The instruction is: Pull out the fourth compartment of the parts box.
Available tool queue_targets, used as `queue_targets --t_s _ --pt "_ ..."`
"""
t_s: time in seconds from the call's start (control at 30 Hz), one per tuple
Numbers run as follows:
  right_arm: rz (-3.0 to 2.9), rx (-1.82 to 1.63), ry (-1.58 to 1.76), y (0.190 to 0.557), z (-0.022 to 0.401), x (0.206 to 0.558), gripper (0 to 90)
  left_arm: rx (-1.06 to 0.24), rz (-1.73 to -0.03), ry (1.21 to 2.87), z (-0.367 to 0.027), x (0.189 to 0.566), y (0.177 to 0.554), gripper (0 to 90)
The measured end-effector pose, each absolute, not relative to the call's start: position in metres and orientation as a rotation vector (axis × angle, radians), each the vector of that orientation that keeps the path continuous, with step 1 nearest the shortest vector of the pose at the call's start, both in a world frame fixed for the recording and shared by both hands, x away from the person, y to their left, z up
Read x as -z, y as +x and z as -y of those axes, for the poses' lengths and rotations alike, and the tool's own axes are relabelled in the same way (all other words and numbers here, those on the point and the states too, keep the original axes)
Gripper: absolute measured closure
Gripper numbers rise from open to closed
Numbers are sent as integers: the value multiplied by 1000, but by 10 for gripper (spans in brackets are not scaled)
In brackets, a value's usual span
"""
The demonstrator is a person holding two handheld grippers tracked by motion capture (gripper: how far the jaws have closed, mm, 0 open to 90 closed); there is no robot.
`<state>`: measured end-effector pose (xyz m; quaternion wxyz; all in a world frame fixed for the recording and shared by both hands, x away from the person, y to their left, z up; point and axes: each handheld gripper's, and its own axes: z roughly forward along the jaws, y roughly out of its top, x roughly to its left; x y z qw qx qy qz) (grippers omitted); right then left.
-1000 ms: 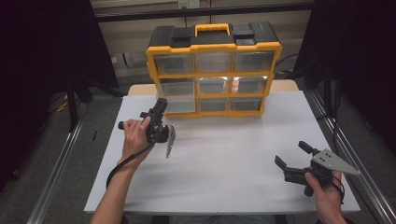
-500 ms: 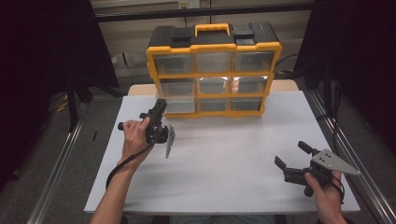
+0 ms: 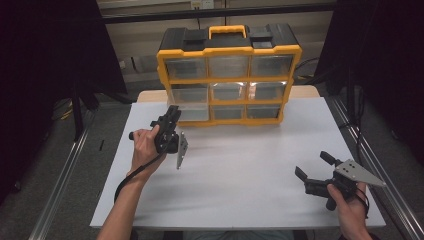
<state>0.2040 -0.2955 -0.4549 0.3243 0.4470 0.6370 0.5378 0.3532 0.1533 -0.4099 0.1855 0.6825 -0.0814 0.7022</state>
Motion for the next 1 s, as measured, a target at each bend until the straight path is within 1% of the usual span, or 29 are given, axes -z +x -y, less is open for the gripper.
queue_targets --t_s 0.03,0.07,0.13,0.2,0.33,0.4,0.5,0.53,0.57,0.6,0.63,0.73,0.83,1.0 --pt "-1675 -1409 1172 204 296 455 0 -1979 223 1918 -153 410 354 683" --pt "-1675 -1409 1174 204 297 455 0 -1940 186 1915 -154 411 355 649" --pt "-1675 -1410 1177 204 297 455 0 -1947 180 1913 -154 410 355 590" --pt "-1667 -1411 1177 204 296 455 0 -1899 149 1932 -154 409 355 525" --pt "-1675 -1405 1165 205 295 454 0 -1837 63 1924 -156 410 354 427" --pt "-1681 -1409 1169 204 293 454 0 -1823 58 1916 -157 408 355 360" --pt "-1682 -1399 1158 204 293 453 0 -1728 -51 1896 -158 408 355 239" --pt "-1679 -1399 1164 204 293 453 0 -1676 -73 1897 -159 407 356 234" --pt "-1677 -1399 1165 204 293 453 0 -1661 -111 1887 -160 407 355 219" --pt "-1680 -1395 1156 205 293 453 0 -1670 -119 1867 -160 406 356 183" --pt "-1678 -1396 1156 205 292 453 0 -1627 -165 1866 -160 408 356 157" --pt "-1688 -1399 1146 206 291 453 0 -1617 -243 1826 -162 405 358 89" --pt "-1691 -1397 1146 205 291 453 0 -1541 -349 1808 -164 402 358 75" --pt "-1683 -1395 1153 205 292 453 0 -1382 -472 1867 -166 404 361 57"
